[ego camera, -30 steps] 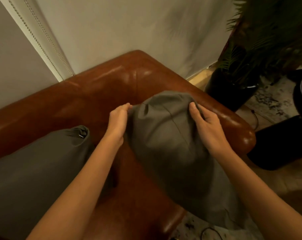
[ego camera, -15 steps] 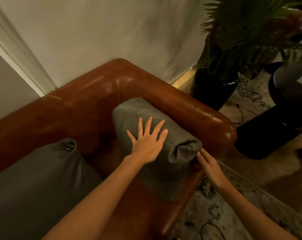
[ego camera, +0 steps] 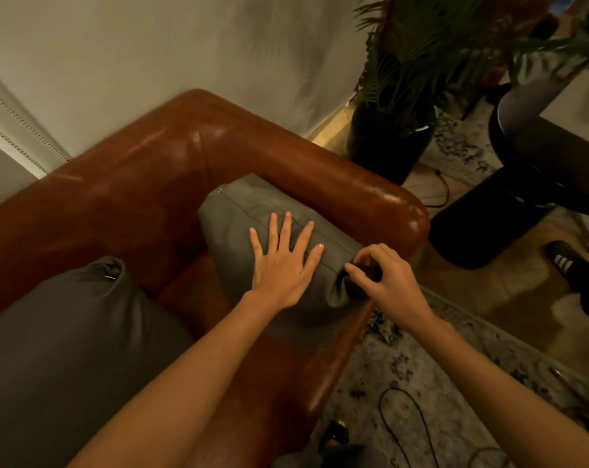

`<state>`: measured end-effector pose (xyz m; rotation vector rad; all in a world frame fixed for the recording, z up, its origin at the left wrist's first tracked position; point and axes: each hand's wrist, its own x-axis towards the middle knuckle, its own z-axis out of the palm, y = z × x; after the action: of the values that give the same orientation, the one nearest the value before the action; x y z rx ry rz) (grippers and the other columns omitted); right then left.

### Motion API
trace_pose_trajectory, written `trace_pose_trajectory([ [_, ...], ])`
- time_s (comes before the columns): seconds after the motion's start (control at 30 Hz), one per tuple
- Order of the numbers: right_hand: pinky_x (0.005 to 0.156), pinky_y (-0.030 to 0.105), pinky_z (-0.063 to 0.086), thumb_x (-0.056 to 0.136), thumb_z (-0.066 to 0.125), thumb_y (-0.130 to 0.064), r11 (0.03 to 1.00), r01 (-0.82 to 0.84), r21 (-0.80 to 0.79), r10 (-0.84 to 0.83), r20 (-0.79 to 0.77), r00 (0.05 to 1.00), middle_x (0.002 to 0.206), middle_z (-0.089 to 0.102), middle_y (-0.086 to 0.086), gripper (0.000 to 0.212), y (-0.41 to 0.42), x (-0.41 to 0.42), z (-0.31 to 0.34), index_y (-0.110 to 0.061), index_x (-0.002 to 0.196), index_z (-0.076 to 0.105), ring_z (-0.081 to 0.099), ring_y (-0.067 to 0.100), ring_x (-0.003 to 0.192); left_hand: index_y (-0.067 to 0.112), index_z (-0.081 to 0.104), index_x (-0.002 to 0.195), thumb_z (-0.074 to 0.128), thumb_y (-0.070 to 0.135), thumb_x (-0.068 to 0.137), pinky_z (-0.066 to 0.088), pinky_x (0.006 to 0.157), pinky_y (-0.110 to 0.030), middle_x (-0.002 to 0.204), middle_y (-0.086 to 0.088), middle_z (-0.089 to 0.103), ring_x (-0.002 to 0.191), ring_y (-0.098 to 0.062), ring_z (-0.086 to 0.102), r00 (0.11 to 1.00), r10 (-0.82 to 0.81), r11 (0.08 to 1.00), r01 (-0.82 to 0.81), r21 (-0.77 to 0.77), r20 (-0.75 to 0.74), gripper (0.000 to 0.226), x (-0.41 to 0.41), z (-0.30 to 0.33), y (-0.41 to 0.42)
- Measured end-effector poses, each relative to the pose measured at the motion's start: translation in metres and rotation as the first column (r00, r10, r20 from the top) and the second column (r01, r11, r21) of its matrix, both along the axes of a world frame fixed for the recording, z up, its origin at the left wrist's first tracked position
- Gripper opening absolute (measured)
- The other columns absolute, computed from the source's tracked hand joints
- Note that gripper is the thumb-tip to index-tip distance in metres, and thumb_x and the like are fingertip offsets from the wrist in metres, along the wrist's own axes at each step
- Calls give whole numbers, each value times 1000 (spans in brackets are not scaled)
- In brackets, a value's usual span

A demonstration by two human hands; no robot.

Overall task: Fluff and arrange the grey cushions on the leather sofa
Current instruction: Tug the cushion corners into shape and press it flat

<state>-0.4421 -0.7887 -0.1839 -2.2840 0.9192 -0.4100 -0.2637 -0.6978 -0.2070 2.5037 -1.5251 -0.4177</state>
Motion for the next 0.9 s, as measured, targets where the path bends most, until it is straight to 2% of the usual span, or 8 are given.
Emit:
trace_pose_trajectory([
  [0.1,83,20,34,91,61,-47,998,-5,59,15,-158,987,103,53,-10,25,-1,-6,6,-24,101,62,47,9,98,39,0,152,9,61,97,-19,111,-55,162,-2,-11,146,-23,-23,1000,-1,1000,1,-1,2,60,0,-1,3],
  [0.27,93,26,40,90,64,-44,983,-148,113,183,-435,882,121,53,-6,39,-10,-16,18,-22,122,67,49,15,112,40,-3,152,7,62,96,-19,113,-55,162,-2,-14,145,-23,-25,1000,-29,999,28,16,10,61,-5,-3,8],
  [0.4,76,17,34,92,65,-32,984,-170,44,172,-437,883,97,52,-13,24,-7,-24,25,-22,113,72,46,8,93,40,-3,152,7,62,96,-20,112,-54,162,-2,-15,145,-24,-24,999,-24,1000,23,15,37,61,-11,-6,12],
  [0.5,74,21,35,97,59,-28,975,-210,-78,154,-447,881,93,52,-13,18,0,-28,25,-23,108,72,52,14,97,40,-2,152,8,62,96,-19,112,-54,162,-3,-14,146,-24,-24,999,-21,1000,20,14,41,60,-12,-6,12],
  [0.63,82,31,45,100,52,-29,988,-104,-113,68,-286,956,105,57,-6,19,8,-40,21,-22,107,68,53,15,98,39,1,152,6,62,96,-19,112,-54,162,-2,-11,146,-23,-22,1000,-4,1000,3,8,26,61,-12,-3,9],
  [0.73,80,26,48,98,53,-30,992,41,-122,-50,-72,996,103,57,-8,16,17,-43,21,-22,103,67,55,7,93,38,2,153,6,61,97,-18,113,-54,163,-2,-9,147,-23,-21,999,4,1000,-4,7,32,61,-11,0,4],
  [0.83,80,21,47,99,54,-29,942,318,103,-332,180,926,101,61,-7,10,20,-44,29,-26,100,63,58,4,96,38,1,153,6,61,97,-18,114,-55,163,-2,-10,147,-24,-21,999,6,1000,-7,21,49,61,-12,-2,7],
  [0.9,77,15,43,97,55,-37,930,314,190,-338,113,934,105,59,-10,12,20,-48,31,-30,105,61,57,3,99,38,1,153,6,61,97,-17,114,-55,163,-3,-9,147,-24,-21,998,6,1000,-7,19,58,60,-13,-4,10],
])
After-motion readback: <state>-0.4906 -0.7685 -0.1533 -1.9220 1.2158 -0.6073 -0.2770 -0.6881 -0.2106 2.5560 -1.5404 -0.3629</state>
